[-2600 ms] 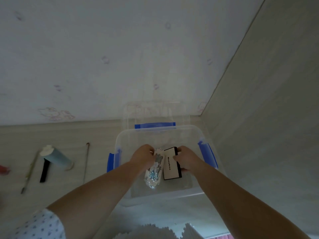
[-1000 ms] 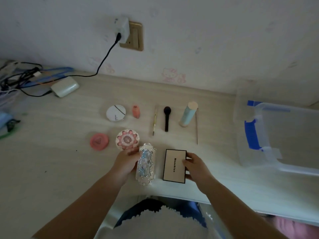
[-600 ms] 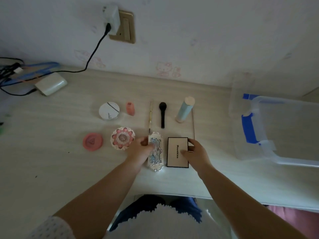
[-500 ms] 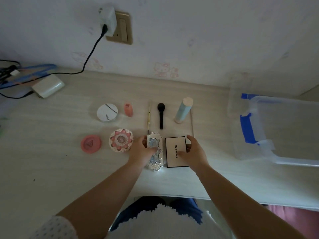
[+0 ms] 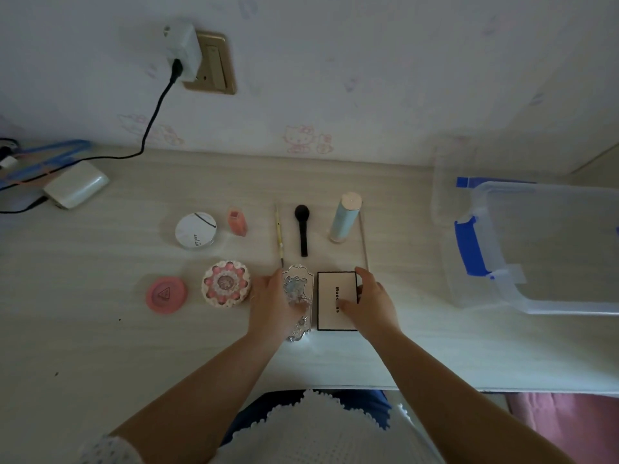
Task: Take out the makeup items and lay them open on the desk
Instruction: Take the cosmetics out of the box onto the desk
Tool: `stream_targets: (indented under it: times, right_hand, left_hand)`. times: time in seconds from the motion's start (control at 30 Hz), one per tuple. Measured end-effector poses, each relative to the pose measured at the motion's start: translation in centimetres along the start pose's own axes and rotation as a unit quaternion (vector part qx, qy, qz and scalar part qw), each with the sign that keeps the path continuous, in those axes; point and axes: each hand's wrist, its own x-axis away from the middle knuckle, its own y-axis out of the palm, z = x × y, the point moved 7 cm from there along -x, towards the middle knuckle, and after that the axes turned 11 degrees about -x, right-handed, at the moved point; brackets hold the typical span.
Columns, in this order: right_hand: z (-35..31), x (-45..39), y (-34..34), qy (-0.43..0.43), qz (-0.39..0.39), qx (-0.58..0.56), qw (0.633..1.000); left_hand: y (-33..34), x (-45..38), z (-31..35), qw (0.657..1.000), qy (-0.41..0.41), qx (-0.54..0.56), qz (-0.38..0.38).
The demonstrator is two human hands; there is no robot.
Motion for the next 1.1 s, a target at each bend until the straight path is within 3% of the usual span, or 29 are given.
stream_targets:
  times: [0.43,0.53,0.63,0.83,1.1]
  right_hand:
    - [0.4,0.0,-0.6,-0.029,0.011,-0.026,0.999]
    - [-0.4,0.5,-2.2,-0.052,0.033,-0.071,0.996]
    - [-2.0,1.2,-5.0,-0.093,0.062,-0.119,0.986]
    - [-5.1,2.5,-11.5,-0.162,0.117,-0.213,0.956]
    - [-5.2,2.0,-22.2,-0.204,0.17,-0.228,0.937]
  left_hand:
    - [0.5,0.5,0.0,0.999,-0.032,0.012,-0.007]
    - [-1.1,0.6,0.5,0.998,-0.014,0.048,0.038]
    - [-3.8,1.1,3.4,0.985,0.06,0.14,0.085]
    - [-7.9,2.2,12.2,0.945,0.136,0.289,0.062]
    - [-7.4,-0.5,21.3,0.945,0.156,0.284,0.041]
